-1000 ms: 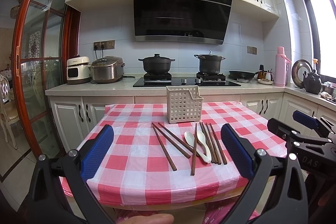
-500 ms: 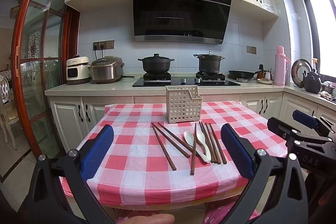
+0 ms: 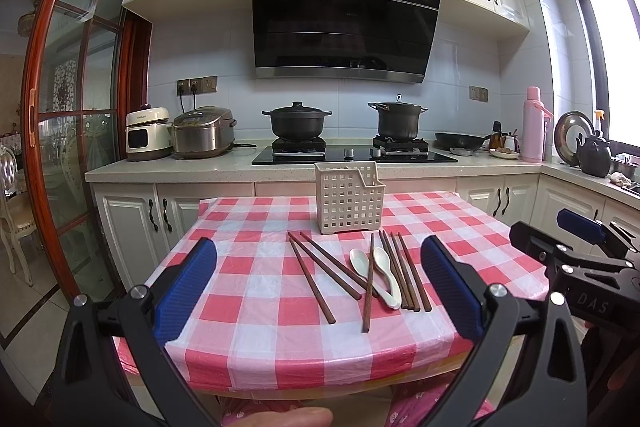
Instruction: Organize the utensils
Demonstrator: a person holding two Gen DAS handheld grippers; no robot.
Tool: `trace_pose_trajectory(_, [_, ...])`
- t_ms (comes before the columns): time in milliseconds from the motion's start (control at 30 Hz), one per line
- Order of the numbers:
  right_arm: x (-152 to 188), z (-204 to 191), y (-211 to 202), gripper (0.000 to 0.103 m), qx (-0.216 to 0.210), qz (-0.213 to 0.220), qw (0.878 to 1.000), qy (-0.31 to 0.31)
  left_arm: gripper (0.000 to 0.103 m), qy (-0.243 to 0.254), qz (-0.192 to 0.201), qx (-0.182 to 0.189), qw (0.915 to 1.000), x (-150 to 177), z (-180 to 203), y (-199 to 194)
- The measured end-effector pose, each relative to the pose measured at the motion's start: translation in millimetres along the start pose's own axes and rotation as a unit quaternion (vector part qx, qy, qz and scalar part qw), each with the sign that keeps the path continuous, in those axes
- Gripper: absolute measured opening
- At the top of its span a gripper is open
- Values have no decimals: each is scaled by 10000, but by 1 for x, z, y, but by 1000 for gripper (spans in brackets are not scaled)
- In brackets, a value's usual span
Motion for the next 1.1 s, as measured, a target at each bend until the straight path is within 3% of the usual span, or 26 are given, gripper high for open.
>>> trace_pose_trajectory(867, [3,-2,1,85,14,24,10000,-8,99,7,-17,5,10000,0,0,0])
trace_pose_trajectory(1100, [9,1,12,85,98,-73,9999,-17,99,-110,-189,-1,9998,5,0,8])
Point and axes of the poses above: each gripper's, at about its wrist camera, not at the fingertips, and y roughly the way its jaws point, z to its right, x to its underside, the point moved 7 cm from there along y, roughly the way its jaws point, and after that the axes turned 12 degrees about z, right-handed, at the moved point
